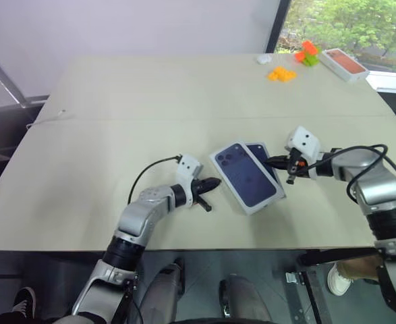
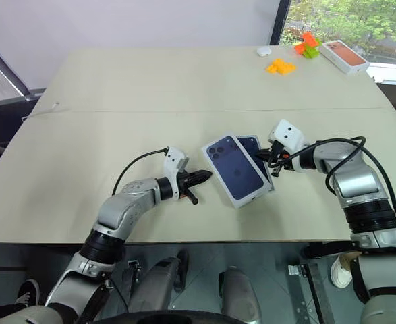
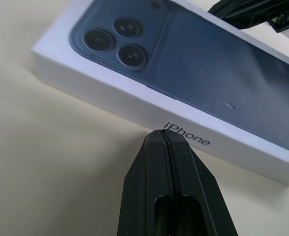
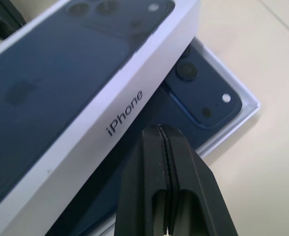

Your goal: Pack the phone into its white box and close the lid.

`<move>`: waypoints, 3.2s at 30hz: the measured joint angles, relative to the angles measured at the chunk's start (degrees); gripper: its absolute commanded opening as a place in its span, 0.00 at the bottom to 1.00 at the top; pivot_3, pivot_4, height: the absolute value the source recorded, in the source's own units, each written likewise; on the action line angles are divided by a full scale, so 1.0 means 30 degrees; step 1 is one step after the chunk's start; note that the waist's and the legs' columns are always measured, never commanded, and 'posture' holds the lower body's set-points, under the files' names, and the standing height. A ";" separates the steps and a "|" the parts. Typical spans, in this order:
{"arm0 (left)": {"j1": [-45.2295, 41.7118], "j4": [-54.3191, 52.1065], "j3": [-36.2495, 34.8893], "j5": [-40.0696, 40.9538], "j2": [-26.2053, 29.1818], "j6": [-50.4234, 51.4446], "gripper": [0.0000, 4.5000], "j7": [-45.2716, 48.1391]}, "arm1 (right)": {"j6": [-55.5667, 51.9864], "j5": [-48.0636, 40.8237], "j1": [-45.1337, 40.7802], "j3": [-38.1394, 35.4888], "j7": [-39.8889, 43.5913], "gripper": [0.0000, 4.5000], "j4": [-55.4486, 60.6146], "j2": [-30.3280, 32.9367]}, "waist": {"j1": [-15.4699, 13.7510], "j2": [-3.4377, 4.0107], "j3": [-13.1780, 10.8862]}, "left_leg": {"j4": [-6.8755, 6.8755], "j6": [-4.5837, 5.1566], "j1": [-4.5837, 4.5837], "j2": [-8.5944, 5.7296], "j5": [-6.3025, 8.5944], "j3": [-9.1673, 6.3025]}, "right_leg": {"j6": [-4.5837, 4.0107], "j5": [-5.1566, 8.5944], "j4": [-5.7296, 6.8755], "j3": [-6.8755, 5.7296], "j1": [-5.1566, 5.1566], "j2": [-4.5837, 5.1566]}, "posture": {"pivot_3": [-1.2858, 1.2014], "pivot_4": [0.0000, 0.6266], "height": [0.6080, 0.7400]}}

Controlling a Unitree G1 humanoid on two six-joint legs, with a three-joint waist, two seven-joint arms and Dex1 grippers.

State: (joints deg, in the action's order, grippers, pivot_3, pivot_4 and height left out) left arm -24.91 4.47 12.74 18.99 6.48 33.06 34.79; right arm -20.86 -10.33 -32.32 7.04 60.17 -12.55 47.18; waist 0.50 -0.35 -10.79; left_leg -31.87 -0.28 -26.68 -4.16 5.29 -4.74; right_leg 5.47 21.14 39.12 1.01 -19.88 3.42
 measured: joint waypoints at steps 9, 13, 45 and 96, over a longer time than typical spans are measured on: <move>-0.0629 0.1527 -0.0009 -0.0612 -0.0613 -0.1068 0.00 0.0493 | -0.0419 0.0011 0.0515 -0.0192 -0.0015 0.00 0.0547 -0.0005 | -0.0005 0.0001 0.0000 | -0.0017 -0.0028 0.0085 0.0000 0.0023 -0.0013 | -0.0008 0.0004 -0.0003 -0.0012 0.0095 0.0001 | 0.52 0.24 1.00; -0.1063 0.2143 -0.0109 -0.0716 -0.0982 -0.1255 0.00 0.0472 | -0.0472 0.0038 0.0523 -0.0429 -0.0096 0.00 0.0558 0.0008 | -0.0001 0.0001 0.0000 | -0.0031 -0.0039 0.0082 -0.0004 0.0031 -0.0015 | -0.0010 0.0005 -0.0010 -0.0012 0.0102 0.0005 | 0.52 0.24 1.00; -0.3742 0.5975 -0.0847 -0.1764 -0.2585 -0.3739 0.00 0.0428 | 0.0212 0.1472 0.0837 -0.0998 -0.0142 0.00 -0.0423 0.0192 | 0.0034 -0.0003 -0.0002 | -0.0020 0.0005 0.0076 -0.0011 0.0017 -0.0019 | 0.0015 -0.0002 -0.0014 -0.0035 0.0099 0.0007 | 0.52 0.24 1.00; -0.3945 0.5272 0.0016 -0.2130 -0.3612 -0.1811 0.00 -0.0437 | -0.1215 -0.0396 0.3519 -0.1830 0.0783 0.00 0.3412 0.0448 | -0.0331 0.0011 0.0015 | -0.0063 -0.0021 0.0117 -0.0017 0.0078 -0.0023 | 0.0022 0.0010 -0.0050 -0.0043 0.0178 0.0012 | 0.52 0.24 1.00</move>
State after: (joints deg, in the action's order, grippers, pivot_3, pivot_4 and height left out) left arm -36.75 20.29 12.79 12.60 -4.35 27.63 33.48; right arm -24.50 -11.52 -21.76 1.55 62.52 -2.31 48.53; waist -0.50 -0.32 -10.75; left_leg -32.06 -0.34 -26.33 -4.21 5.52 -4.81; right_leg 5.54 21.17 38.97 0.88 -19.34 3.45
